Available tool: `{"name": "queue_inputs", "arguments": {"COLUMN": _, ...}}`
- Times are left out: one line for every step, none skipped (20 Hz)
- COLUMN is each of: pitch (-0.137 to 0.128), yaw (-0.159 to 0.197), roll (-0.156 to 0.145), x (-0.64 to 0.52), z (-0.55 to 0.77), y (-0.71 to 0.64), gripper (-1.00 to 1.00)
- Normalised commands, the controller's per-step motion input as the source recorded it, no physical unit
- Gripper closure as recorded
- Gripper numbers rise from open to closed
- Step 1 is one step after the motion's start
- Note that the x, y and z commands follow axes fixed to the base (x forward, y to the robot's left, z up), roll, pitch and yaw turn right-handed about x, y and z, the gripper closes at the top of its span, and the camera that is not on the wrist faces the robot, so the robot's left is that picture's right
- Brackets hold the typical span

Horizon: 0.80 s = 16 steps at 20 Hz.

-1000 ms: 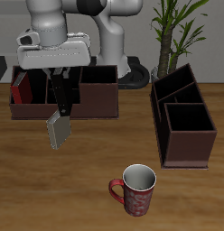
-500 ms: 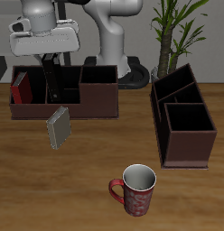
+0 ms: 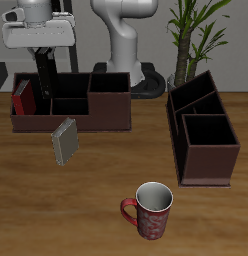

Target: Place the red book into the back desk caddy's left compartment and place the black book into the back desk caddy's left compartment and place the yellow book into the left desk caddy's right compartment

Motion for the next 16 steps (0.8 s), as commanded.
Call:
{"name": "queue_inputs", "arguments": {"pitch": -0.012, "yaw": 0.036, "roll": -0.02, "x": -0.39, "z": -0.02, "y": -0.24, "gripper": 1.0}}
{"name": "queue_inputs", "arguments": {"pitch": -0.003, "yaw": -0.022, "roll": -0.008, "x": -0.13, "z": 0.0, "y": 0.0, "gripper": 1.0}}
{"name": "queue_inputs", "arguments": {"pitch": -0.04, "yaw": 0.094, "roll": 0.038, "x": -0.76, "z": -0.08, "y": -0.31, "gripper": 1.0}}
{"name": "queue_inputs", "arguments": {"pitch": 0.0, "yaw": 0.0, "roll": 0.0, "x": 0.03, "z": 0.0, "y": 0.06, "gripper": 1.0}}
{"name": "queue_inputs", "arguments": {"pitch": -0.05, "yaw": 0.006, "roll": -0.103, "x": -0.51, "z": -0.12, "y": -0.49, "gripper": 1.0}}
{"name": "queue_inputs", "arguments": {"pitch": 0.017, "yaw": -0.058, "roll": -0.017, "x": -0.4, "z": -0.16, "y": -0.33, "gripper": 1.0}}
{"name": "queue_inputs", "arguments": {"pitch": -0.057, "yaw": 0.066, "roll": -0.062, "x": -0.43, "z": -0.21, "y": -0.37, "gripper": 1.0}}
{"name": "queue_inputs", "arguments": {"pitch": 0.0, "yaw": 0.0, "roll": 0.0, "x": 0.03, "z": 0.01, "y": 0.06, "gripper": 1.0}}
{"name": "queue_inputs", "arguments": {"pitch": 0.004, "yaw": -0.015, "roll": -0.061, "x": -0.25, "z": -0.23, "y": -0.27, "gripper": 1.0}}
{"name": "queue_inputs", "arguments": {"pitch": 0.085, "yaw": -0.064, "roll": 0.015, "x": -0.19, "z": -0.29, "y": -0.22, "gripper": 1.0}}
{"name": "queue_inputs", "arguments": {"pitch": 0.0, "yaw": 0.021, "roll": -0.074, "x": -0.27, "z": -0.26, "y": -0.28, "gripper": 1.0}}
{"name": "queue_inputs", "arguments": {"pitch": 0.029, "yaw": -0.003, "roll": -0.034, "x": -0.23, "z": -0.24, "y": -0.21, "gripper": 1.0}}
{"name": "queue_inputs", "arguments": {"pitch": 0.005, "yaw": 0.0, "roll": -0.008, "x": -0.07, "z": -0.1, "y": -0.05, "gripper": 1.0}}
{"name": "queue_inputs", "arguments": {"pitch": -0.021, "yaw": -0.013, "roll": -0.077, "x": -0.42, "z": -0.19, "y": -0.46, "gripper": 1.0}}
{"name": "queue_inputs", "arguments": {"pitch": 0.002, "yaw": -0.085, "roll": -0.039, "x": -0.28, "z": -0.07, "y": -0.42, "gripper": 1.0}}
{"name": "queue_inputs", "arguments": {"pitch": -0.014, "yaw": -0.047, "roll": -0.048, "x": -0.09, "z": -0.03, "y": -0.03, "gripper": 1.0}}
